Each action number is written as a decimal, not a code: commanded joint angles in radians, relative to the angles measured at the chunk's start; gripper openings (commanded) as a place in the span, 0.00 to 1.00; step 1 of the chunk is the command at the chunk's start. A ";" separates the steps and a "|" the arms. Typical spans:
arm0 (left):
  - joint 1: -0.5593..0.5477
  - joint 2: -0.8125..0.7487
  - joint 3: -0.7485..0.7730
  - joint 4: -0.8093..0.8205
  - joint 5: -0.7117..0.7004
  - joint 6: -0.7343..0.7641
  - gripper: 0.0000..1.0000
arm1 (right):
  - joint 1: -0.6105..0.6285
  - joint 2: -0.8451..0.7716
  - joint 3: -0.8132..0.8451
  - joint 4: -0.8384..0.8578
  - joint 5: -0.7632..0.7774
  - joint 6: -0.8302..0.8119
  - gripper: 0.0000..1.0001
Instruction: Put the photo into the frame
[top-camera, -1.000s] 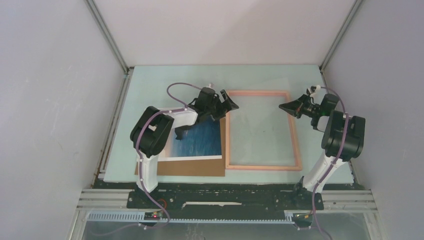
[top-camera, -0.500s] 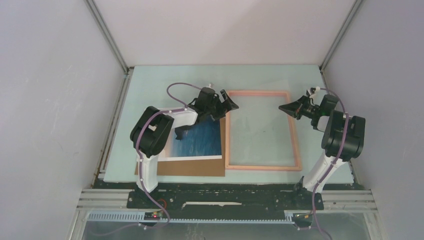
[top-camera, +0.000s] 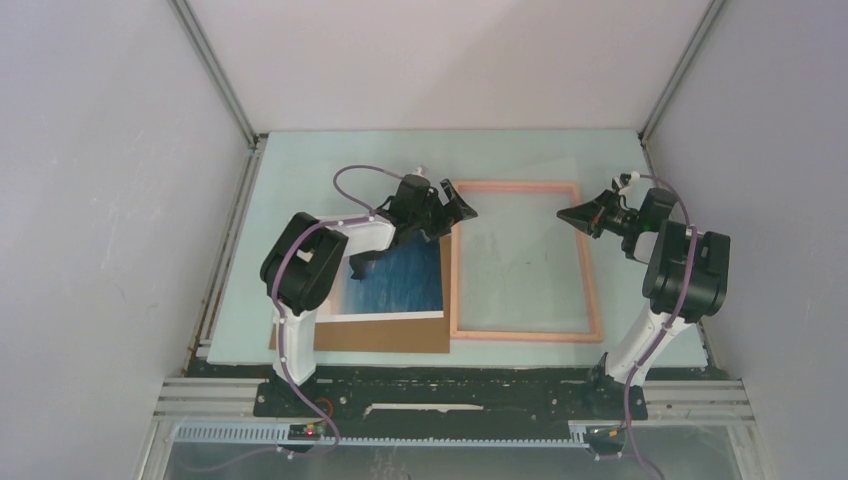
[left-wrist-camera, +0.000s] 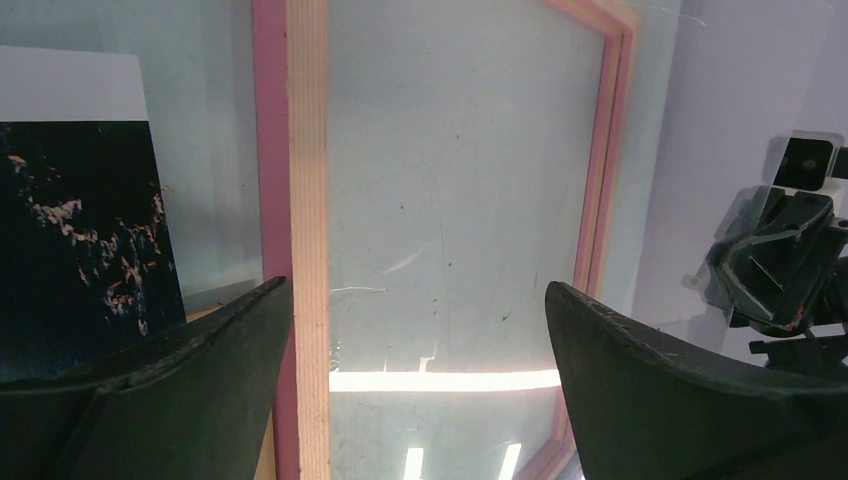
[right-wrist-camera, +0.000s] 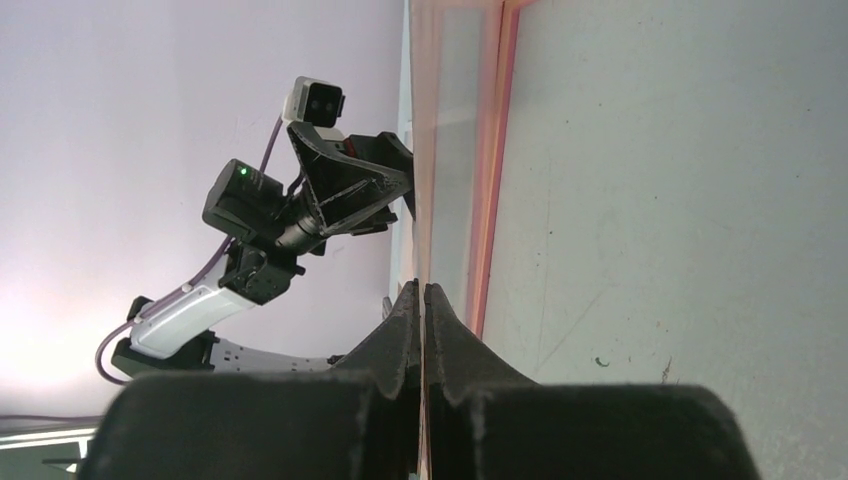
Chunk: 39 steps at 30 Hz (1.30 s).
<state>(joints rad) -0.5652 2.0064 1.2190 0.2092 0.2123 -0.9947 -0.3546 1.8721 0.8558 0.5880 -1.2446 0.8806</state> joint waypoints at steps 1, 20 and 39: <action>0.005 -0.057 -0.019 0.047 -0.004 -0.007 0.97 | 0.008 -0.019 0.002 0.068 -0.048 0.042 0.00; 0.005 -0.061 -0.026 0.054 -0.001 -0.009 0.97 | 0.003 0.021 -0.025 0.123 -0.016 0.067 0.00; 0.006 -0.061 -0.031 0.059 0.000 -0.011 0.97 | -0.001 0.030 -0.012 0.027 0.009 -0.011 0.00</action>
<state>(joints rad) -0.5640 2.0006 1.2110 0.2241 0.2119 -0.9955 -0.3607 1.8965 0.8322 0.6201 -1.2182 0.8948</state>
